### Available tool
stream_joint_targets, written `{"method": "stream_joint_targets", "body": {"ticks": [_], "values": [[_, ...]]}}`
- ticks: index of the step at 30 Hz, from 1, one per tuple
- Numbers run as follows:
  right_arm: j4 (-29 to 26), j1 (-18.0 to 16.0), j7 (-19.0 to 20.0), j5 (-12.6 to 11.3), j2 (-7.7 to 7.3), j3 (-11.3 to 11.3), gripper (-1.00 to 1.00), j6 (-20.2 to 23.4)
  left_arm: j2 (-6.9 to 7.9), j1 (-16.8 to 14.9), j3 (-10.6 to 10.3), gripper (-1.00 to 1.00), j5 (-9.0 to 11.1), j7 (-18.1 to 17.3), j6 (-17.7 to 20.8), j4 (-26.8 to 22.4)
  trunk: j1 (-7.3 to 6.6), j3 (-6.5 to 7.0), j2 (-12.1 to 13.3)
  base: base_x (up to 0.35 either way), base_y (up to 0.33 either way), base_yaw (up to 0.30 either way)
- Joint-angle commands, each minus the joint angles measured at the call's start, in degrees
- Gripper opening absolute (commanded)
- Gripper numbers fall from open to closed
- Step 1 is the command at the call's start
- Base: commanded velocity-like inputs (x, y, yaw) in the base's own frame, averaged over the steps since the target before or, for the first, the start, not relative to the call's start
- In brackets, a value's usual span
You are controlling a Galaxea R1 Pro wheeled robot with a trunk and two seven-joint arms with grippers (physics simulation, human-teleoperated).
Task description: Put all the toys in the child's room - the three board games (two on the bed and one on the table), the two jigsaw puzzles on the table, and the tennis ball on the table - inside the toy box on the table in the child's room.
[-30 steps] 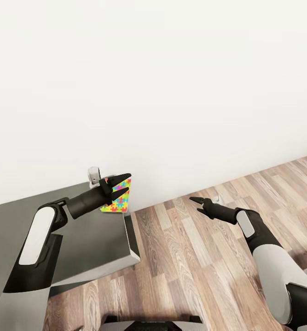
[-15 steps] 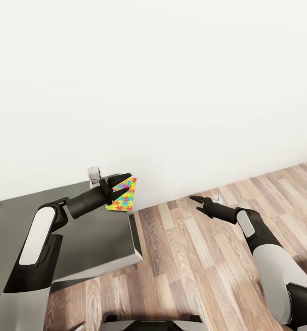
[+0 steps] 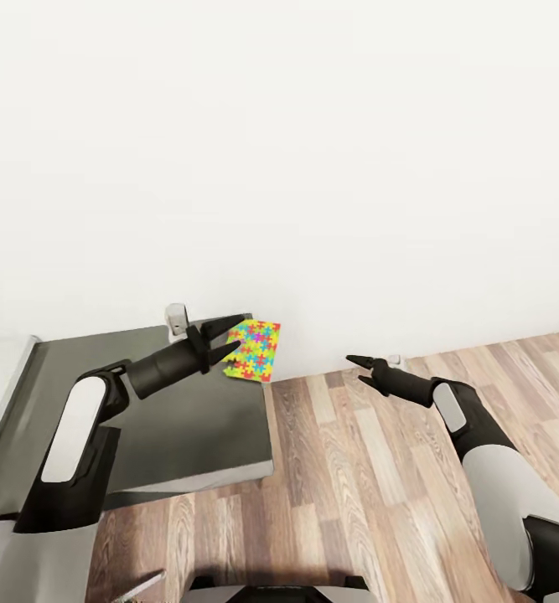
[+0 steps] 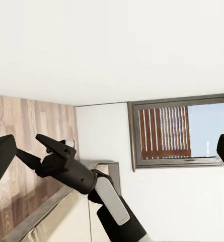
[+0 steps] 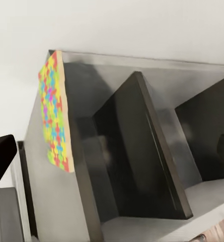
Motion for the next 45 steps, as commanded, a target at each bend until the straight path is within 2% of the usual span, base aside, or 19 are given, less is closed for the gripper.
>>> {"method": "stream_joint_targets", "body": {"ticks": [1,12,21,29,31,35,36,38,45], "values": [[0.0,0.0,0.2,0.0,0.00,-0.2,1.00,0.3,-0.02,-0.1,0.0,1.00,0.3,0.3,0.3,0.0,0.03,-0.05,-0.1,0.000,0.000,0.267],[0.0,-0.1,0.2,0.1,-0.35,-0.4,1.00,0.1,-0.89,-0.3,-1.1,1.00,0.3,0.4,0.3,0.0,0.03,0.20,-0.1,0.000,0.000,0.254],[0.0,-0.5,0.0,0.1,-0.49,-0.4,1.00,0.0,-1.08,-0.5,-1.3,1.00,0.3,0.4,0.3,0.0,0.03,0.27,-0.1,0.000,0.000,0.092],[1.3,-3.4,-2.9,0.1,-0.73,-0.9,1.00,0.1,-1.13,-0.6,-1.4,1.00,0.3,0.4,0.3,0.0,0.03,0.29,-0.1,0.000,0.000,0.027],[2.4,-4.6,-5.0,0.0,-0.83,-1.7,1.00,0.1,-1.14,-0.6,-1.4,1.00,0.3,0.4,0.3,0.0,0.03,0.29,-0.1,0.000,0.000,0.012],[3.5,-5.4,-6.6,0.0,-1.00,-3.0,1.00,0.1,-1.14,-0.6,-1.4,1.00,0.3,0.4,0.3,0.0,0.03,0.29,-0.1,0.000,0.000,0.009],[3.5,-5.4,-6.6,0.0,-1.00,-3.0,1.00,0.1,-1.14,-0.6,-1.4,1.00,0.3,0.4,0.3,0.0,0.03,0.29,-0.1,0.000,0.000,0.007],[4.4,-5.9,-7.7,0.0,-1.11,-4.5,1.00,0.1,-1.14,-0.6,-1.4,1.00,0.3,0.4,0.3,0.0,0.03,0.29,-0.1,0.000,0.000,0.005],[5.3,-6.5,-8.8,0.0,-1.24,-6.3,1.00,0.0,-1.12,-0.6,-1.4,1.00,0.3,0.5,0.3,0.0,0.03,0.30,-0.1,0.000,0.000,0.003]]}}
